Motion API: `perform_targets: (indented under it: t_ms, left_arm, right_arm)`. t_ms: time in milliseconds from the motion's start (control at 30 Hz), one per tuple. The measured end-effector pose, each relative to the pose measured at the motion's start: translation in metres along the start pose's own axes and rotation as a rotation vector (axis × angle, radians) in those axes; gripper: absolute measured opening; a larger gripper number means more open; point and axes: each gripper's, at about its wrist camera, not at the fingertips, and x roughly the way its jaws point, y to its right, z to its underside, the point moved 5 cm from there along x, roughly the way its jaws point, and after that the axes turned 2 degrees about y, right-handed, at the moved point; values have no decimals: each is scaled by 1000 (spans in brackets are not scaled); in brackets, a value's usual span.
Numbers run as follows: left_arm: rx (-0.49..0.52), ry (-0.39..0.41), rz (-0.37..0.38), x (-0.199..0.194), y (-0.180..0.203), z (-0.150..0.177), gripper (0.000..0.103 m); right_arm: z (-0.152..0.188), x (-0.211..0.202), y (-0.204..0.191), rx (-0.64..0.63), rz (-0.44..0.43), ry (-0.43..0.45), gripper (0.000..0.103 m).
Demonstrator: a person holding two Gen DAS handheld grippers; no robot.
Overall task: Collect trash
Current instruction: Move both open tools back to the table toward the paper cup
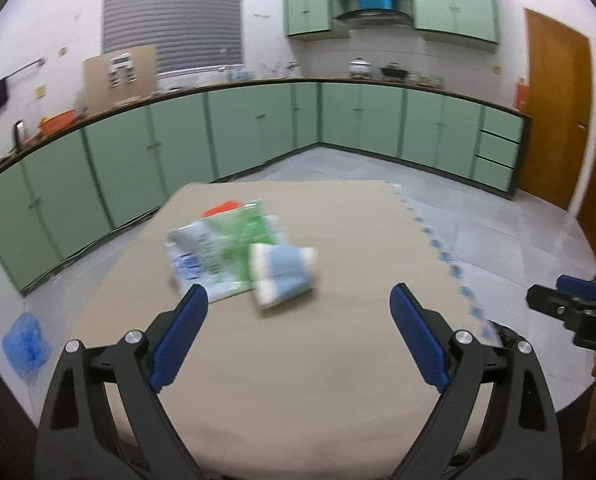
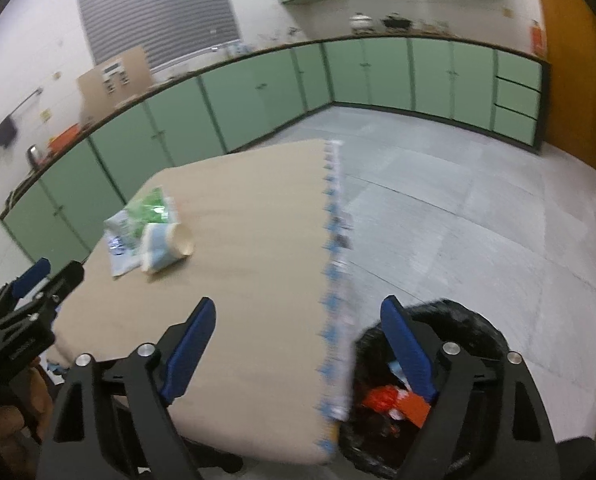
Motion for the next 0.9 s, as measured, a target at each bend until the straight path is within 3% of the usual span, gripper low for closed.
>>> perform_targets:
  t_ms: [500,767,900]
  left_arm:
    - [-156,29,-186,-7,-144,11,90]
    - [-190,44,-203,12,-180,7,90]
    - [-177,36,-164,35,-179,9,90]
  right_arm:
    - [-5,62,-130,-144,-92,-10,96]
    - [-7,127,-160,-136,-59,-30,96]
    - [-5,154,-166,-130,-28,-50,96]
